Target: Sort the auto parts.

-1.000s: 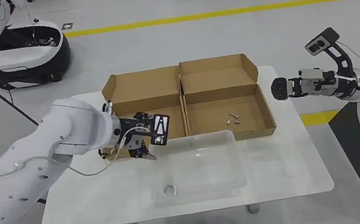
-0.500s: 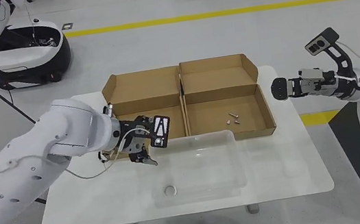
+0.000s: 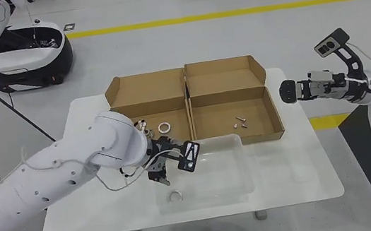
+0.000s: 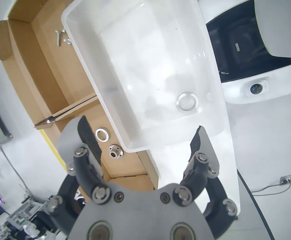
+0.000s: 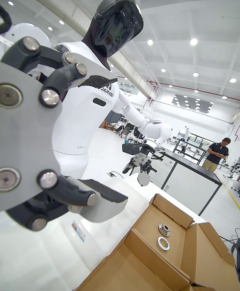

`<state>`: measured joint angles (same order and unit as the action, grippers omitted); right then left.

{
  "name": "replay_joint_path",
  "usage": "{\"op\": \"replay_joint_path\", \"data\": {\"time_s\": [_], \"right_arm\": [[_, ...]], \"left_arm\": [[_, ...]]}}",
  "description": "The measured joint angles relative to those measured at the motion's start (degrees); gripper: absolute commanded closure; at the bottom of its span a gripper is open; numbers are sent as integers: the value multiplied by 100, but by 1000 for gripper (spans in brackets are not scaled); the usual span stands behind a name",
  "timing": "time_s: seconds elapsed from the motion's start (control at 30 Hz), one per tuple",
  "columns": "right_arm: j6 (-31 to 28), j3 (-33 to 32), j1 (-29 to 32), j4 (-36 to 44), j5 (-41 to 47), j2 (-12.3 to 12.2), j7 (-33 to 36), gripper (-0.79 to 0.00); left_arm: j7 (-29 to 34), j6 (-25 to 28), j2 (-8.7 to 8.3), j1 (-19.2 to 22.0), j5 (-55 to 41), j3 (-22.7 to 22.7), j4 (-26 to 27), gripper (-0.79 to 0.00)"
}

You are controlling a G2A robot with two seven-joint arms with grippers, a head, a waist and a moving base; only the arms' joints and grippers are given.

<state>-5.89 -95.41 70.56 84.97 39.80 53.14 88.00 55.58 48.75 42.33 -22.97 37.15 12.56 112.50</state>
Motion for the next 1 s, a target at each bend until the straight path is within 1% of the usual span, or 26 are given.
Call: {"op": "replay_joint_path", "data": {"time_s": [0.07,0.13,0.27,0.37,0.47,0.93,1.0], "right_arm": [[0,0,0,0,0,0,0,-785],[0,0,0,0,0,0,0,-785],[0,0,0,0,0,0,0,-785],[0,0,0,0,0,0,0,-785],[0,0,0,0,0,0,0,-785],[0,0,0,0,0,0,0,-785],[0,0,0,0,0,0,0,-785]], "left_arm": [[146,-146,163,306,-252,-320,-110,-785],[265,-264,301,344,-342,-315,-171,-785],[368,-369,595,205,-268,-280,-345,-785],[326,-326,766,49,-129,-282,-531,-785],[212,-210,890,-114,135,-282,-703,-785],[184,-184,908,-142,213,-282,-735,-785],[118,-117,908,-209,206,-281,-736,-785]]}}
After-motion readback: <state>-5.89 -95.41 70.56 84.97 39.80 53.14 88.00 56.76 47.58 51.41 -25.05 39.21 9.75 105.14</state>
